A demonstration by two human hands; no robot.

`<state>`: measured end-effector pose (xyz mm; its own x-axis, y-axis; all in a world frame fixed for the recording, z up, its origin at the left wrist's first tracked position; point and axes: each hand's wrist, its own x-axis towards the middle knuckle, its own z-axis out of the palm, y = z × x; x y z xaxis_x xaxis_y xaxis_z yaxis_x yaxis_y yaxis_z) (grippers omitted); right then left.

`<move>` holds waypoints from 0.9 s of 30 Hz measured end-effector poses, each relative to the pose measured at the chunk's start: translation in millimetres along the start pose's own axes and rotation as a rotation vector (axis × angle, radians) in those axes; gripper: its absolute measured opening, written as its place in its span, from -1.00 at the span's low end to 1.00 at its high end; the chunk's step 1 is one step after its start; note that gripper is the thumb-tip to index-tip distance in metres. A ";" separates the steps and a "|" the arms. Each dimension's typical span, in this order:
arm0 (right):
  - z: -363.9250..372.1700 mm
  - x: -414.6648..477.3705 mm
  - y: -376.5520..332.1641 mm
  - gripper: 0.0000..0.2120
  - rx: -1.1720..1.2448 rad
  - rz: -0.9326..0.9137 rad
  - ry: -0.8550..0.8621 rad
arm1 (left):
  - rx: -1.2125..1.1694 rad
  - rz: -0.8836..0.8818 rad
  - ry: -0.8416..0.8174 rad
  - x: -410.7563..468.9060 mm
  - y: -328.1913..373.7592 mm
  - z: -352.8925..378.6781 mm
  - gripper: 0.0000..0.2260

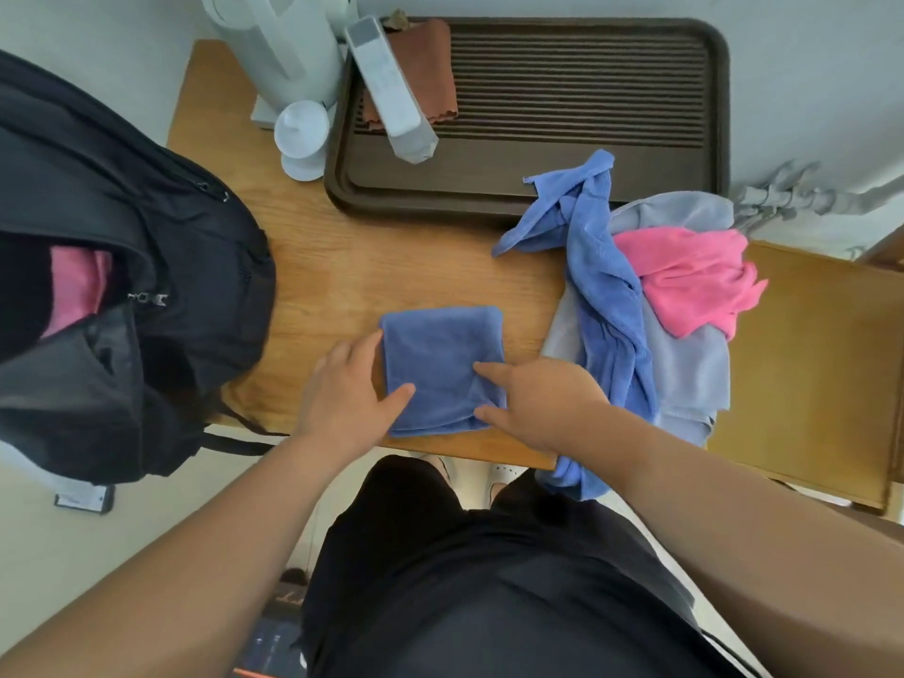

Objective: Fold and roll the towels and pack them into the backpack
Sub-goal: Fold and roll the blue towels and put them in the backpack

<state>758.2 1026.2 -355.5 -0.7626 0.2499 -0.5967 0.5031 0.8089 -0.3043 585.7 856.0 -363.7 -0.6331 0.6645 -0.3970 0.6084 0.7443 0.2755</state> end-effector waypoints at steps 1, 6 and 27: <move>-2.0 0.2 2.6 -0.46 0.062 0.011 0.042 | -0.019 0.045 0.013 7.5 3.3 -2.0 -0.30; -21.5 25.4 8.6 -0.44 0.101 0.004 0.320 | 0.085 0.205 -0.029 45.4 24.7 -5.7 -0.22; -36.2 73.1 11.1 -0.67 -0.054 0.028 0.335 | 0.204 0.469 0.047 79.7 45.9 -16.9 -0.86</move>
<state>693.4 1072.8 -375.6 -0.8447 0.4261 -0.3240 0.5102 0.8239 -0.2467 555.1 944.3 -367.9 -0.2881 0.9294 -0.2305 0.9100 0.3406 0.2362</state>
